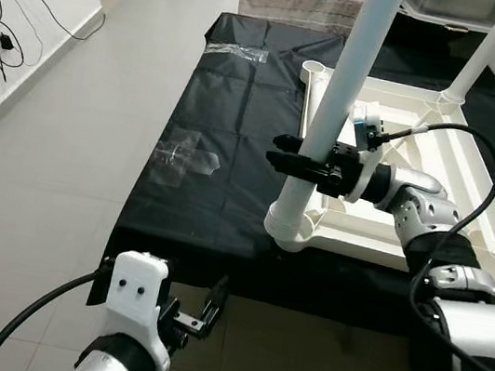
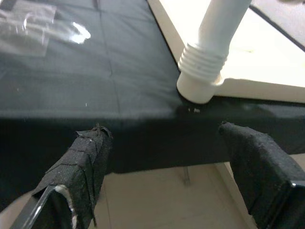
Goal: Building children table
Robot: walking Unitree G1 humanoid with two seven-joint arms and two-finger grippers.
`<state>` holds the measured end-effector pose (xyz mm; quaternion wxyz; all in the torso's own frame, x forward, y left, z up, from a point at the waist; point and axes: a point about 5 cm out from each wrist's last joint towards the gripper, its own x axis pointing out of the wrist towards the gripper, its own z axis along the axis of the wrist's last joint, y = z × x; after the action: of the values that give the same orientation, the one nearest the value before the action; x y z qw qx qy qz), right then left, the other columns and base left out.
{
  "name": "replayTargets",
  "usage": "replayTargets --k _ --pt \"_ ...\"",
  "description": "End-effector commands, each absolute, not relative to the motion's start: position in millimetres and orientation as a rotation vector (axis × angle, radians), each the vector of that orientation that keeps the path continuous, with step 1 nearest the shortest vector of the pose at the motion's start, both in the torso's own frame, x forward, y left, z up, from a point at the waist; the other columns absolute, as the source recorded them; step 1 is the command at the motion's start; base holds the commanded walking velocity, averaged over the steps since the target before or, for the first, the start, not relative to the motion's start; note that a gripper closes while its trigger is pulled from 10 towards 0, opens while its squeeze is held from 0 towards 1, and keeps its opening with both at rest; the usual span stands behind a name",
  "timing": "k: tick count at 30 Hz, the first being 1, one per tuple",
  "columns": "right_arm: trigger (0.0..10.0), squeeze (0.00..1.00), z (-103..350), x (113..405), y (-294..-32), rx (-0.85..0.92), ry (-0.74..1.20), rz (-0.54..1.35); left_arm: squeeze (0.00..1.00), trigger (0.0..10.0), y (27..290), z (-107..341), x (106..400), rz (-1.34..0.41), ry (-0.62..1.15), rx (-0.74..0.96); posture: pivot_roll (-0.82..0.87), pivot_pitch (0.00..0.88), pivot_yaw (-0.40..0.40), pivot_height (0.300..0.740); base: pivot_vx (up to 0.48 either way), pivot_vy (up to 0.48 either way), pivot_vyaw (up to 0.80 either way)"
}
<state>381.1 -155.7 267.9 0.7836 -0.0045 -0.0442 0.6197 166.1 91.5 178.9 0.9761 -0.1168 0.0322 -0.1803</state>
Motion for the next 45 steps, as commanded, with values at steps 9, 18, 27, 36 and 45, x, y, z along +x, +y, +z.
replayTargets --k 9,18,27,36,45 --pt "10.0 0.00 266.6 377.3 -155.3 0.001 -0.075 1.439 0.00 10.0 91.9 178.9 159.1 -0.352 0.108 -0.239 0.19 0.277 -0.033 0.740 0.000 0.000 0.00" --pt "10.0 0.00 265.8 375.1 -156.0 -0.006 -0.065 1.488 0.00 10.0 92.8 179.1 158.8 -0.350 0.117 -0.233 0.19 0.278 -0.035 0.740 0.000 0.000 0.00" --pt "10.0 0.00 260.8 380.4 -162.5 -0.091 -0.039 1.365 0.00 10.0 93.2 179.0 159.9 -0.347 0.120 -0.228 0.19 0.265 -0.035 0.740 0.000 0.000 0.00" --pt "10.0 0.00 260.3 377.0 -171.9 -0.201 0.017 1.396 0.00 10.0 92.6 179.3 163.4 -0.346 0.113 -0.225 0.18 0.255 -0.041 0.740 0.000 0.000 0.00" --pt "10.0 0.00 243.4 371.3 -151.5 -0.332 0.081 1.533 0.00 10.0 90.6 178.7 167.5 -0.348 0.105 -0.220 0.17 0.246 -0.044 0.740 0.000 0.000 0.00"
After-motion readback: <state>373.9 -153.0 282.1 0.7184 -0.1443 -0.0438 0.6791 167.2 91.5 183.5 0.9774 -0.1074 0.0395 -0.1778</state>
